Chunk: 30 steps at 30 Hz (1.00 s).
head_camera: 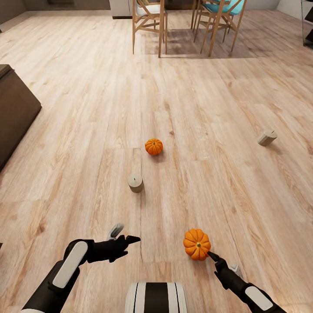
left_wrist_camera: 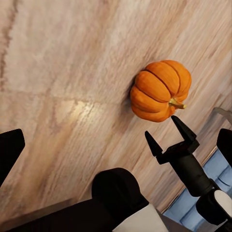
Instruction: Place each of the two pumpkins and all three candles from the living room inside a cabinet in the living room (use any cabinet), then make sure every cabinet is closed, and position the cauldron so it is next to a table in the living room.
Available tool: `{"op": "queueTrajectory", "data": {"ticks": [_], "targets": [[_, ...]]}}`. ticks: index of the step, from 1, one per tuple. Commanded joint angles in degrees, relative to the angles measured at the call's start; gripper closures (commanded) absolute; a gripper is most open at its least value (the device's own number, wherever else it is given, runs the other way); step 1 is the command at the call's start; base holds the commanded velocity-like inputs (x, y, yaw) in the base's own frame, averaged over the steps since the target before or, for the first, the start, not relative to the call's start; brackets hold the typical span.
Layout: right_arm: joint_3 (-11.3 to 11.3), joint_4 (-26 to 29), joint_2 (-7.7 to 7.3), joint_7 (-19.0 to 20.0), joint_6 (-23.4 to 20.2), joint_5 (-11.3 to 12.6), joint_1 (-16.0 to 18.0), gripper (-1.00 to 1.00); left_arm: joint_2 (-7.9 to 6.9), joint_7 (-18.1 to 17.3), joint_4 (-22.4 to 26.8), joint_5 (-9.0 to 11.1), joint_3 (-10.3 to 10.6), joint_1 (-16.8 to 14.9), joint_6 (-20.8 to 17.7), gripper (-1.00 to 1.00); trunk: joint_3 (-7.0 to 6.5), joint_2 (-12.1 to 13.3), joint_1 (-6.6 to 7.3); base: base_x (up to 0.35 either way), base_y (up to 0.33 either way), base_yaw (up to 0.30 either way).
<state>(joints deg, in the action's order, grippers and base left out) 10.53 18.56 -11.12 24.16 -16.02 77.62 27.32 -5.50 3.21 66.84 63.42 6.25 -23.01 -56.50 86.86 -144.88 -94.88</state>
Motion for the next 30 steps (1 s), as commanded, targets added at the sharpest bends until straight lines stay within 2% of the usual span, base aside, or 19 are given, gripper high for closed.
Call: {"op": "queueTrajectory", "data": {"ticks": [1,12,16,30], "targets": [[0.27,-0.02,-0.04,0.15,-0.16,0.19,0.04,-1.0,-0.04,0.34,0.04,0.37,0.08,-0.02,-0.1,-1.0,0.03,-0.01,0.01,0.0,0.0,0.0],[0.28,-0.02,-0.05,0.18,-0.16,-0.47,0.03,-1.0,-0.04,0.31,0.04,0.38,0.01,-0.02,-0.1,-1.0,0.03,-0.01,0.01,0.027,0.066,0.0],[0.28,0.03,-0.06,0.23,-0.22,-1.53,0.03,-1.0,-0.04,0.31,0.04,0.38,0.01,-0.02,-0.1,-1.0,0.03,-0.01,0.01,0.003,0.018,0.0],[0.31,0.68,-0.13,5.06,-0.73,-4.15,0.05,-1.0,-0.04,0.31,0.04,0.38,0.08,-0.03,-0.09,-1.0,0.03,-0.01,0.01,0.0,0.006,0.0]]}}
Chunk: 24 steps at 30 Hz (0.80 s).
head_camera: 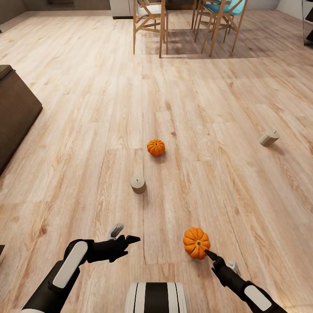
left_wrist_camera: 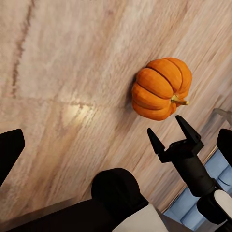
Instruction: Place each of the two pumpkins and all three candles from the living room inside a cabinet in the living room (use any cabinet), then make sure every cabinet is closed, and position the cauldron so it is next to a table in the living room.
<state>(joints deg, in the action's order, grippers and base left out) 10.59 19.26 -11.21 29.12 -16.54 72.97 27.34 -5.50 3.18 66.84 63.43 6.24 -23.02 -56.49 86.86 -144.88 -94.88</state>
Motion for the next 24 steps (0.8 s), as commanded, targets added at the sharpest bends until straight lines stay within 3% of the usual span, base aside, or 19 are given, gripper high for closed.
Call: {"op": "queueTrajectory", "data": {"ticks": [1,24], "targets": [[0.27,-0.02,-0.04,0.22,-0.23,0.47,0.03,-1.0,-0.04,0.33,0.04,0.38,0.08,-0.02,-0.1,-1.0,0.03,-0.01,0.01,0.0,0.0,0.0],[0.23,-0.41,-0.04,0.22,-0.09,0.42,0.0,-1.0,-0.04,0.39,0.04,0.33,0.17,-0.01,-0.06,-1.0,0.03,-0.01,0.01,0.081,-0.015,0.0]]}}
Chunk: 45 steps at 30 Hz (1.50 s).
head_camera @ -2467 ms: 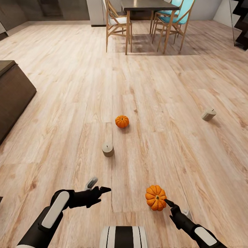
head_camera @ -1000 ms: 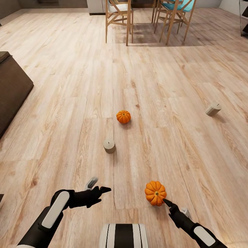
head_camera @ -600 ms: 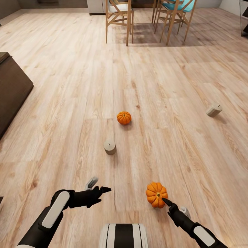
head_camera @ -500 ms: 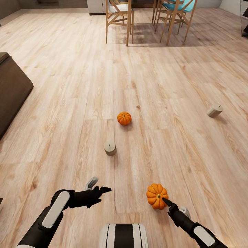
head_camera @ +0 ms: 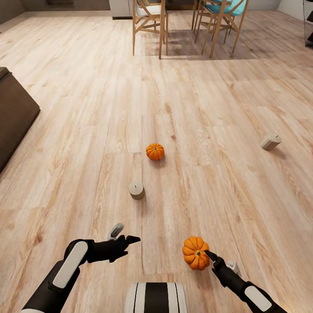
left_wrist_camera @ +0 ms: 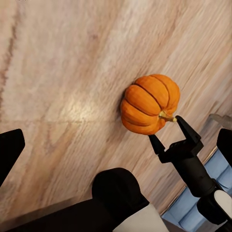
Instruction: Place each of the two pumpkins and all three candles from the living room inside a cabinet in the living room (use any cabinet), then make sure every cabinet is closed, and position the cauldron so it is next to a table in the living room.
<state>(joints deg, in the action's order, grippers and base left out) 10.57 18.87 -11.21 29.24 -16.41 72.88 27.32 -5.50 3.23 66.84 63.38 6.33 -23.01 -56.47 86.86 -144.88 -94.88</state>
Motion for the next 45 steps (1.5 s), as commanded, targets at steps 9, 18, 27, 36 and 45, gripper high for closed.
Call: {"op": "queueTrajectory", "data": {"ticks": [9,18,27,36,45], "targets": [[0.28,-0.15,-0.04,-0.49,-0.04,0.51,0.04,-1.0,-0.04,0.29,0.04,0.38,-0.21,-0.02,-0.1,-1.0,0.03,-0.01,0.01,0.001,-0.001,0.0],[0.24,-0.15,-0.04,-0.64,-0.03,-0.54,0.04,-1.0,-0.04,0.28,0.04,0.43,-0.48,-0.02,-0.12,-1.0,1.14,-0.08,-0.12,0.0,0.0,0.0],[0.32,-0.15,0.0,-0.9,-0.31,-2.47,0.07,-1.0,-0.04,0.28,0.04,0.43,-0.46,-0.02,-0.12,-1.0,1.58,-0.11,-0.17,0.0,0.0,0.0],[0.33,-0.08,0.09,-0.93,-0.38,-2.98,0.09,-1.0,-0.04,0.28,0.04,0.43,-0.48,-0.04,-0.13,-1.0,2.47,-0.16,-0.27,0.0,0.0,0.0],[0.33,-0.06,0.15,-0.93,-0.38,-3.16,0.35,-1.0,-0.04,0.28,-0.03,0.43,-0.17,-0.02,-0.12,-1.0,2.47,-0.16,-0.27,0.031,0.059,0.0]]}}
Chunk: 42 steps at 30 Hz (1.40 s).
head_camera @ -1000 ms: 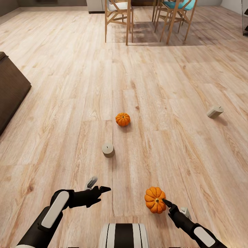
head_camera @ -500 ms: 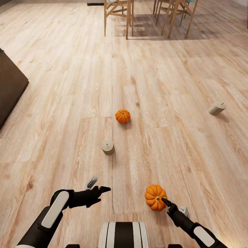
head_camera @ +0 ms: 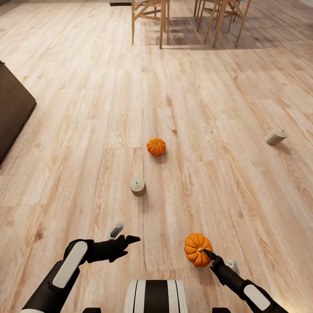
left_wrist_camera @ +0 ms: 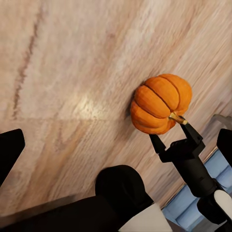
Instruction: Place each of the two pumpkins and all three candles from the living room inside a cabinet in the living room (use any cabinet), then make sure every cabinet is closed, and position the cauldron so it is next to a table in the living room.
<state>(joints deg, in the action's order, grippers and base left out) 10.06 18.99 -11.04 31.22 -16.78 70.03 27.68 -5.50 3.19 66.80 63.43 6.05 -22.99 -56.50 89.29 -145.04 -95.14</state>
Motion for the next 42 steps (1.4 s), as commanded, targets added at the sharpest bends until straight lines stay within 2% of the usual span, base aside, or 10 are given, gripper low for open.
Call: {"op": "queueTrajectory", "data": {"ticks": [1,18,24,32,33,42], "targets": [[0.84,-0.18,-0.02,-2.92,-0.01,-0.32,0.0,-1.0,-0.03,0.33,0.01,0.38,0.13,-0.03,-0.09,-1.0,0.03,-0.01,-0.01,0.029,0.044,0.0],[0.84,0.21,0.01,-2.85,-0.15,-0.44,0.01,-1.0,0.04,0.41,0.03,0.31,0.43,-0.05,-0.02,-1.0,0.03,-0.01,-0.01,0.069,0.005,0.0],[0.84,0.26,0.07,-2.92,-0.18,-2.1,0.01,-1.0,0.04,0.41,0.06,0.29,0.41,-0.05,-0.03,-1.0,0.03,-0.01,-0.01,0.066,0.033,0.0],[0.84,0.26,0.06,-2.92,-0.29,-2.35,0.01,-1.0,0.05,0.36,0.08,0.3,0.37,-0.04,-0.04,-1.0,0.03,-0.01,-0.01,0.021,0.014,0.0],[0.84,0.26,0.06,-2.92,-0.33,-2.36,0.01,1.0,0.04,0.37,0.08,0.3,0.37,-0.05,-0.03,-1.0,0.03,-0.01,-0.01,0.002,0.001,0.0],[0.84,0.33,0.08,-2.86,-0.34,-2.36,0.01,1.0,-0.01,0.33,0.09,0.3,0.35,-0.04,-0.06,-1.0,0.03,-0.01,-0.01,0.0,0.0,0.0]]}}
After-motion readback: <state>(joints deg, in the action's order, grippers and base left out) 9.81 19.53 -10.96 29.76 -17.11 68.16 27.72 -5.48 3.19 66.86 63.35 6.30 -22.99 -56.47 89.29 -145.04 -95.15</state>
